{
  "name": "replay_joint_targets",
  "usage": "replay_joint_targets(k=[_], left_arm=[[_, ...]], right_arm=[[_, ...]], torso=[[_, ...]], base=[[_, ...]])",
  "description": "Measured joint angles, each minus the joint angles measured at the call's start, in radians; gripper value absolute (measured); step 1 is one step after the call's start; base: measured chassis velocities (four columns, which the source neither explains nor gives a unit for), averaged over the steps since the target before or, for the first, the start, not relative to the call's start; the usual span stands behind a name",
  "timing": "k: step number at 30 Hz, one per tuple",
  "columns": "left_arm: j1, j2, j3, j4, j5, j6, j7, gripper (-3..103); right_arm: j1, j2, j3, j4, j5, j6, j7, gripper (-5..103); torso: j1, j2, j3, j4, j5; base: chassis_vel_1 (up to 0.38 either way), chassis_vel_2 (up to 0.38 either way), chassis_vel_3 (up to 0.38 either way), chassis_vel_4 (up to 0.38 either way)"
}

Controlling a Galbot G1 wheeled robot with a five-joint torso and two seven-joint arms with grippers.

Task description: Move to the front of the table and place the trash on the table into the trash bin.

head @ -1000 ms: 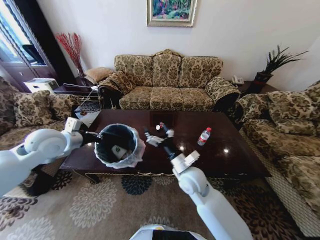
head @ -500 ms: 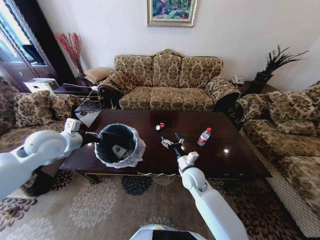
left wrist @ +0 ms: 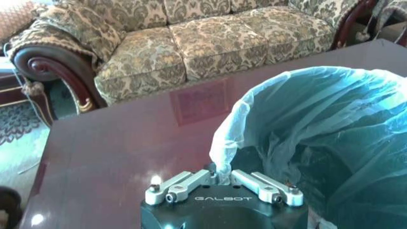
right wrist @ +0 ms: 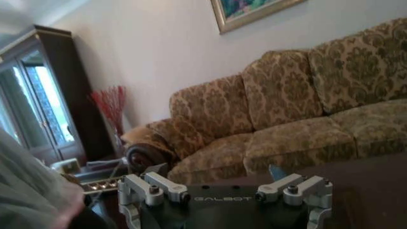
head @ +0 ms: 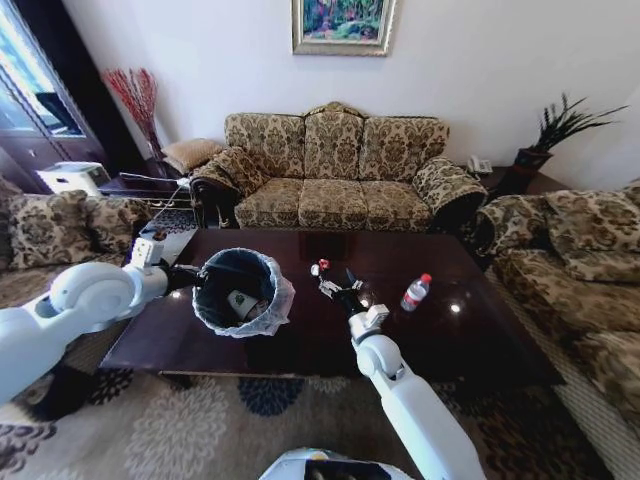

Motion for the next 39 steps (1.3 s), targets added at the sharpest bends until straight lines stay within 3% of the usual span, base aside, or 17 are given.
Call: replay_joint_targets(k=[6, 14, 17, 21, 30, 39], left_arm=[[0.001, 0.010, 0.000, -0.018, 0.000, 0.000, -0.001, 0], [0.003, 0.016, 0.002, -0.029, -0.002, 0.000, -0.003, 0], [0.005, 0.021, 0.005, -0.029, -0.003, 0.000, -0.006, 0], [0.006, 0.027, 0.007, -0.028, -0.005, 0.000, -0.006, 0], [0.006, 0.039, 0.013, -0.017, -0.007, -0.001, -0.005, 0], [0.006, 0.055, 0.017, -0.013, -0.011, -0.003, -0.002, 0]], right_arm=[[0.088, 0.064, 0.005, -0.223, -0.136, 0.049, -0.068, 100], [0.232, 0.156, 0.008, -0.497, -0.127, 0.100, -0.102, 100], [0.295, 0.188, 0.001, -0.630, -0.124, 0.118, -0.119, 100], [0.337, 0.207, -0.005, -0.721, -0.123, 0.133, -0.135, 100], [0.413, 0.237, -0.020, -0.865, -0.090, 0.156, -0.176, 100], [0.468, 0.244, -0.016, -0.988, -0.067, 0.180, -0.182, 100]], torso=[[0.000, 0.000, 0.000, 0.0003, -0.0005], [-0.003, 0.001, -0.001, 0.0013, -0.0002], [-0.001, 0.001, 0.000, 0.0004, -0.0004], [0.000, 0.000, 0.000, -0.0005, -0.0001], [-0.002, 0.000, -0.001, 0.0010, -0.0001], [-0.001, 0.000, 0.000, 0.0000, -0.0002]], base=[[-0.045, 0.051, 0.035, -0.021], [0.030, -0.028, -0.017, 0.030], [0.000, 0.000, 0.000, 0.000], [0.000, 0.000, 0.000, 0.000], [0.000, 0.000, 0.000, 0.000], [0.000, 0.000, 0.000, 0.000]])
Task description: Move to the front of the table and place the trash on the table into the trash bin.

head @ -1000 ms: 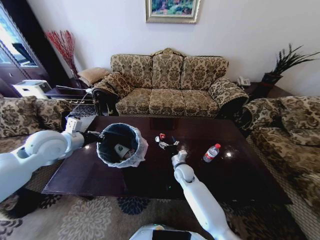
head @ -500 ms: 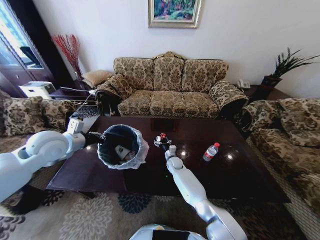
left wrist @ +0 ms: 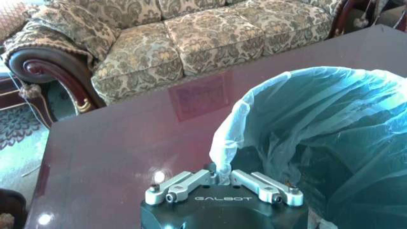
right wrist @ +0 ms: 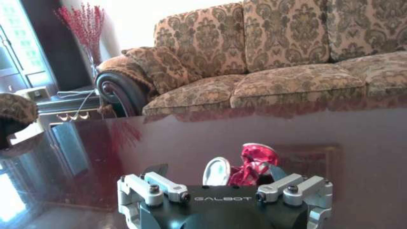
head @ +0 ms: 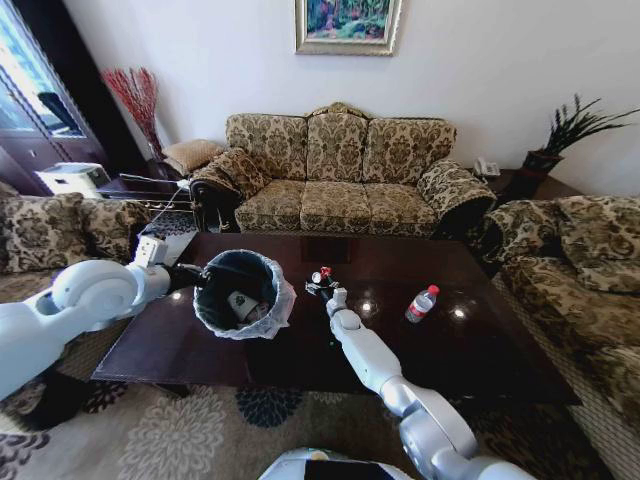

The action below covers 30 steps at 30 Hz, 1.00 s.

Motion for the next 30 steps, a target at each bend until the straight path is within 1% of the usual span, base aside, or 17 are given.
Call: replay_joint_targets(k=[2, 6, 8, 10, 21, 25, 28, 30], left_arm=[[0.000, 0.002, 0.001, 0.001, 0.000, -0.002, 0.001, 0], [0.000, 0.006, 0.001, 0.006, 0.000, -0.004, 0.005, 0], [-0.001, 0.007, 0.002, 0.009, 0.000, -0.007, 0.006, 0], [-0.001, 0.007, 0.004, 0.007, 0.000, -0.007, 0.007, 0], [-0.001, 0.006, 0.002, -0.001, -0.001, -0.008, 0.009, 0], [-0.001, 0.005, 0.000, -0.004, -0.002, -0.008, 0.009, 0], [-0.001, 0.004, -0.001, -0.007, -0.005, -0.008, 0.009, 0], [-0.002, 0.004, -0.002, -0.007, -0.007, -0.008, 0.008, 0]], right_arm=[[-0.001, 0.000, 0.000, -0.002, 0.003, 0.006, 0.004, 100], [-0.028, 0.000, -0.001, 0.049, 0.016, 0.006, -0.006, 100], [-0.045, -0.005, -0.002, 0.082, 0.017, -0.013, -0.021, 100], [-0.047, -0.006, -0.001, 0.080, 0.016, -0.015, -0.026, 100], [-0.050, -0.003, 0.000, 0.076, 0.006, -0.011, -0.016, 100], [-0.049, -0.002, 0.000, 0.071, -0.008, -0.011, -0.005, 100], [-0.040, -0.002, 0.000, 0.052, -0.009, -0.011, -0.004, 100], [-0.038, -0.002, 0.000, 0.048, -0.009, -0.012, -0.004, 100]], torso=[[0.000, 0.000, 0.000, 0.0006, 0.0000], [0.000, 0.000, 0.000, 0.0004, 0.0001], [0.000, 0.000, 0.000, 0.0005, 0.0001], [0.000, 0.000, 0.000, 0.0002, 0.0000], [-0.001, 0.000, 0.000, 0.0005, 0.0001], [-0.001, 0.000, 0.000, 0.0006, 0.0002], [0.001, 0.000, 0.000, -0.0002, 0.0000], [0.001, 0.000, 0.000, -0.0002, 0.0000]], base=[[0.000, 0.000, 0.000, 0.000], [0.000, 0.000, 0.000, 0.000], [0.000, 0.000, 0.000, 0.000], [0.000, 0.000, 0.000, 0.000], [-0.017, 0.022, 0.024, -0.021], [-0.127, 0.117, 0.106, -0.148], [-0.126, 0.115, 0.098, -0.138], [-0.098, 0.085, 0.083, -0.121]])
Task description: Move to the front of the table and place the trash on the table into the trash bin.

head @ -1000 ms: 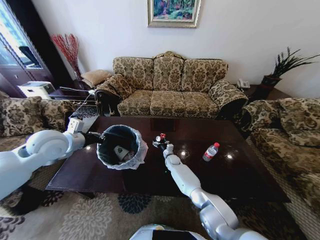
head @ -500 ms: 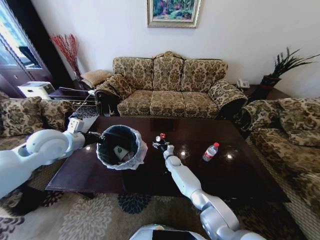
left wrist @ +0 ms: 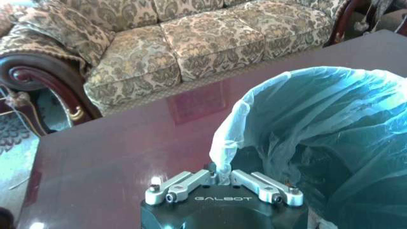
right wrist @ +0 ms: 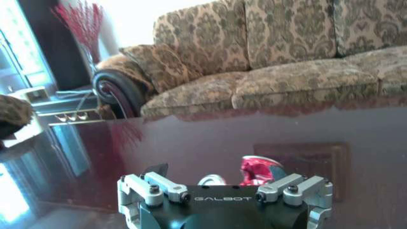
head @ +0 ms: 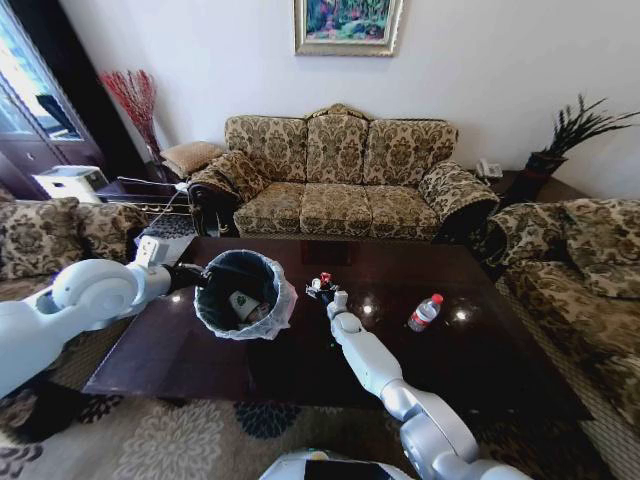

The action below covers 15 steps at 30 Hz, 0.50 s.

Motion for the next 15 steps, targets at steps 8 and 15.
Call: replay_joint_targets(k=[8, 15], left_arm=[[-0.002, 0.000, -0.003, -0.002, -0.009, 0.000, -0.002, 0], [-0.002, 0.000, -0.003, -0.001, -0.010, 0.000, -0.003, 0]], right_arm=[[-0.001, 0.000, 0.000, -0.014, -0.005, -0.033, 0.001, 82], [-0.020, 0.001, -0.002, 0.012, -0.006, -0.053, 0.001, 54]], torso=[[-0.001, 0.000, 0.000, 0.0009, 0.0000], [-0.002, 0.000, -0.001, 0.0007, 0.0000]], base=[[-0.021, 0.022, 0.011, -0.040], [0.000, 0.000, 0.000, 0.000]])
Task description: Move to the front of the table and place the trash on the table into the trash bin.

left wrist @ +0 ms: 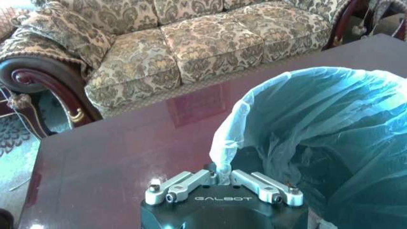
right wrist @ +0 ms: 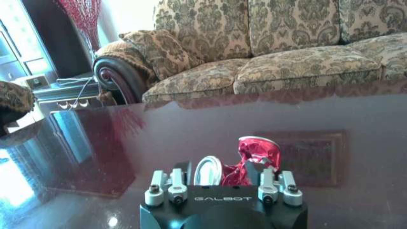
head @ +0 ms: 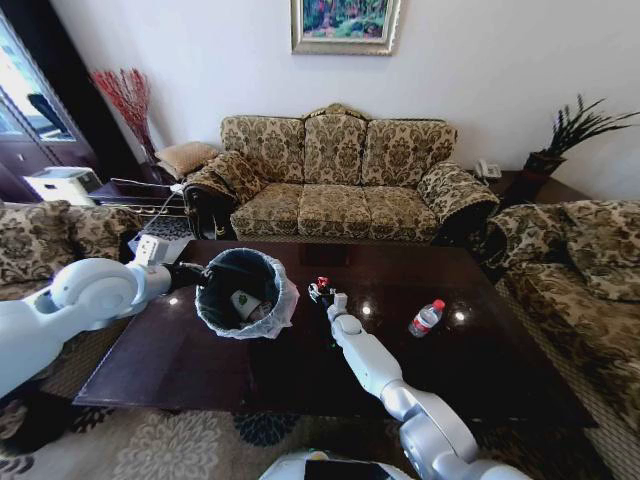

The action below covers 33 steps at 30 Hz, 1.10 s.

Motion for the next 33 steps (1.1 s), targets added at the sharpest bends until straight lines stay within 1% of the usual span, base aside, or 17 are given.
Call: replay_joint_targets(k=[2, 4, 5, 7, 10, 11, 14, 23, 25, 27, 28, 29, 30, 31, 33], left_arm=[[0.000, 0.001, 0.000, 0.002, 0.000, -0.002, -0.001, 0], [0.000, 0.001, 0.000, 0.003, 0.000, -0.003, -0.001, 0], [0.000, 0.001, 0.000, 0.004, 0.000, -0.004, -0.001, 0], [0.000, 0.001, 0.001, 0.005, 0.000, -0.004, -0.001, 0], [0.000, 0.001, 0.001, 0.006, 0.000, -0.005, -0.001, 0], [0.000, 0.001, 0.001, 0.006, 0.000, -0.005, -0.001, 0], [0.000, 0.001, 0.001, 0.006, 0.000, -0.006, -0.001, 0], [0.002, 0.001, 0.003, 0.006, 0.001, -0.007, -0.001, 0], [0.002, 0.002, 0.004, 0.007, 0.002, -0.007, -0.001, 0], [0.002, 0.005, 0.004, 0.016, 0.005, -0.008, -0.001, 0], [0.002, 0.005, 0.004, 0.016, 0.005, -0.008, -0.001, 0], [0.002, 0.006, 0.004, 0.021, 0.008, -0.008, -0.001, 0], [0.002, 0.006, 0.004, 0.021, 0.008, -0.008, -0.001, 0], [0.003, 0.007, 0.004, 0.025, 0.010, -0.008, -0.001, 0], [0.003, 0.007, 0.002, 0.027, 0.010, -0.008, -0.001, 0]], right_arm=[[-0.005, 0.000, -0.001, 0.008, 0.000, -0.007, -0.001, 43], [-0.006, 0.000, -0.001, 0.008, 0.000, -0.007, -0.002, 43], [-0.006, 0.000, -0.001, 0.007, 0.000, -0.008, -0.005, 33], [-0.006, 0.000, -0.002, 0.004, 0.001, -0.008, -0.007, 33], [-0.009, 0.000, -0.002, 0.001, 0.008, -0.014, -0.008, 16], [-0.009, 0.000, -0.002, 0.001, 0.008, -0.014, -0.008, 16], [-0.012, 0.000, -0.002, 0.005, 0.012, -0.016, -0.009, 2], [-0.023, -0.007, -0.001, 0.020, 0.023, -0.018, -0.010, 1], [-0.039, -0.016, -0.001, 0.063, 0.038, -0.020, -0.010, 1], [-0.081, -0.046, 0.000, 0.195, 0.063, -0.020, -0.012, 1], [-0.081, -0.046, 0.000, 0.195, 0.063, -0.020, -0.012, 1], [-0.112, -0.069, 0.001, 0.297, 0.081, -0.025, -0.014, 1], [-0.112, -0.069, 0.001, 0.297, 0.081, -0.025, -0.014, 1], [-0.149, -0.097, 0.006, 0.436, 0.091, -0.021, -0.019, 1], [-0.179, -0.121, 0.019, 0.555, 0.090, -0.015, -0.020, 1]], torso=[[0.001, 0.000, 0.000, -0.0005, 0.0001], [0.001, 0.000, 0.000, -0.0006, 0.0001], [0.001, 0.000, 0.000, -0.0006, 0.0000], [0.001, 0.000, 0.000, -0.0006, 0.0000], [0.001, 0.000, 0.000, 0.0000, 0.0000], [0.001, 0.000, 0.000, 0.0000, 0.0000], [0.001, 0.000, 0.000, 0.0000, 0.0000], [0.001, 0.000, 0.000, -0.0001, 0.0000], [0.001, 0.000, 0.000, -0.0001, 0.0000], [0.001, 0.000, 0.000, 0.0001, 0.0001], [0.001, 0.000, 0.000, 0.0001, 0.0001], [0.001, 0.000, 0.000, -0.0003, 0.0001], [0.001, 0.000, 0.000, -0.0003, 0.0001], [0.001, 0.000, 0.000, -0.0004, 0.0001], [0.001, 0.000, 0.000, -0.0001, 0.0000]], base=[[0.000, 0.000, 0.000, 0.000], [0.000, 0.000, 0.000, 0.000], [0.000, 0.000, 0.000, 0.000], [0.000, 0.000, 0.000, 0.000], [0.000, 0.000, 0.000, 0.000], [0.000, 0.000, 0.000, 0.000], [0.000, 0.000, 0.000, 0.000], [0.000, 0.000, 0.000, 0.000], [0.000, 0.000, 0.000, 0.000], [0.000, 0.000, 0.000, 0.000], [0.000, 0.000, 0.000, 0.000], [0.000, 0.000, 0.000, 0.000], [0.000, 0.000, 0.000, 0.000], [0.000, 0.000, 0.000, 0.000], [0.000, 0.000, 0.000, 0.000]])
